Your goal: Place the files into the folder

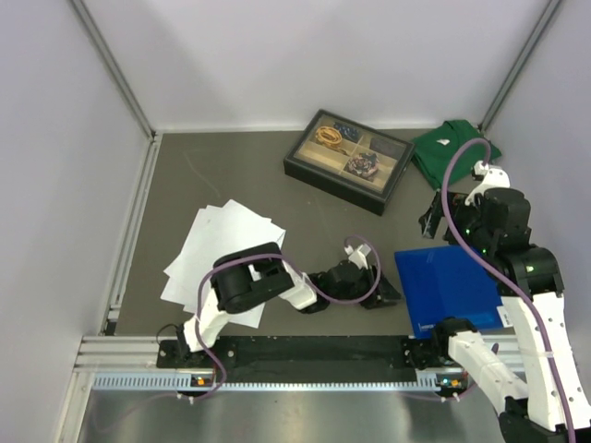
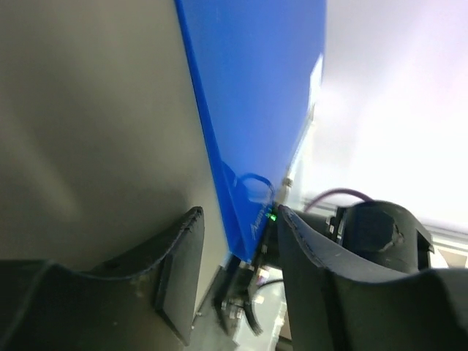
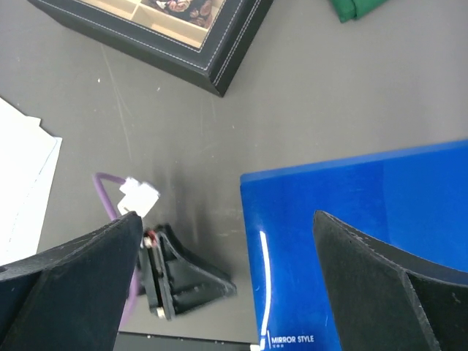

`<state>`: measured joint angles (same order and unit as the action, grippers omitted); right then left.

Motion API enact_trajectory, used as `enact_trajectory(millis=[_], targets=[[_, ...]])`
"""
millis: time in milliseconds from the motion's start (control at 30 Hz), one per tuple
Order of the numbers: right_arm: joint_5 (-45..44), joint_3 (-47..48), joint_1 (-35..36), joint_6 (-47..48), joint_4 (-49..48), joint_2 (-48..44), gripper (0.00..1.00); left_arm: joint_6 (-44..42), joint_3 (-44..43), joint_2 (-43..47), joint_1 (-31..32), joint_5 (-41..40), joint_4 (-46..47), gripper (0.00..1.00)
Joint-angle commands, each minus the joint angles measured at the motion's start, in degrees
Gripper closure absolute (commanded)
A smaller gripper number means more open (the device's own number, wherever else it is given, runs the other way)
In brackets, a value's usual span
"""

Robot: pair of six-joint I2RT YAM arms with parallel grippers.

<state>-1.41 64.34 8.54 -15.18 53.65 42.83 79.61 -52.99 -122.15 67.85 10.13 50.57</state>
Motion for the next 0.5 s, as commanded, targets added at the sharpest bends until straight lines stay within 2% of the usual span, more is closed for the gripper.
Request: enact_trajectory(millis=[0, 167, 467], targets=[[-0.35, 0.18, -0.36, -0.03, -0.91, -0.82, 0.01, 7.91, 0.61, -3.79, 3.24, 0.24, 11.65, 0.51], [0.0, -0.26, -0.45, -0.29, -1.35, -0.82, 0.01, 11.26, -1.59, -7.93, 4.48, 1.47, 15.26, 0.56], [0.0, -0.79, -0.36, -0.73, -1.88, -0.91, 0.01, 11.96, -5.45, -10.83, 5.62, 2.79, 12.1, 0.59]])
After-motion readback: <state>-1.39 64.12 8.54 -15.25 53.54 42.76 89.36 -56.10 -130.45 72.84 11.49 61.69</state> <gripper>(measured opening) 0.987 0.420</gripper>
